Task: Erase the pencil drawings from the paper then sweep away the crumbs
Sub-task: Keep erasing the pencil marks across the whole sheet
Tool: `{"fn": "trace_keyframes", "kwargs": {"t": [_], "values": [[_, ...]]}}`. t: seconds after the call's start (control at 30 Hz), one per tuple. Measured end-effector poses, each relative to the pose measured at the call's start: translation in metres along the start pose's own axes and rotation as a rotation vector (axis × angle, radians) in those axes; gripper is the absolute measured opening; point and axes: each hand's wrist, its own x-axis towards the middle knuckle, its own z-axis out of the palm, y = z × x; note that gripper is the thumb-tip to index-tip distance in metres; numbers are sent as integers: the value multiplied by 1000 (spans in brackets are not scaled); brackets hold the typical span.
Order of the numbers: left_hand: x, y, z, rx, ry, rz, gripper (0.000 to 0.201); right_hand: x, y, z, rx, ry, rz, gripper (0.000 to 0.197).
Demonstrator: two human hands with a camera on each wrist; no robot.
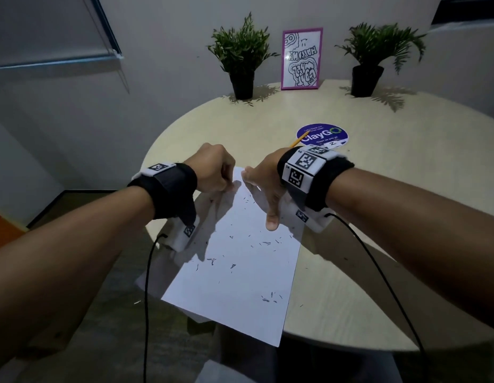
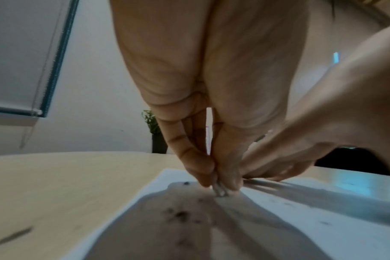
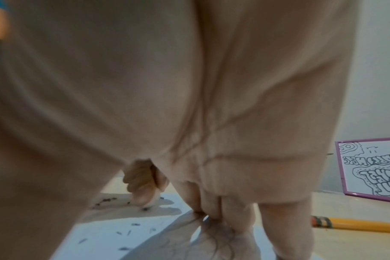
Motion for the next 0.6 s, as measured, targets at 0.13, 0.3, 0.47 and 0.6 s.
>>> {"fn": "trace_keyframes", "kwargs": {"t": [0.13, 0.3, 0.47, 0.6], "values": [[-13, 17, 11, -6, -75, 102, 23, -2, 2, 1, -16, 26, -4, 100], [-4, 0, 9, -47, 4, -1, 17, -2, -1, -2, -47, 8, 21, 109], [-5, 6, 7, -27, 9, 19, 11, -2, 0, -1, -61, 1, 45, 113], [-35, 22, 17, -90, -78, 153, 15, -2, 1, -1, -48, 17, 28, 126]]}}
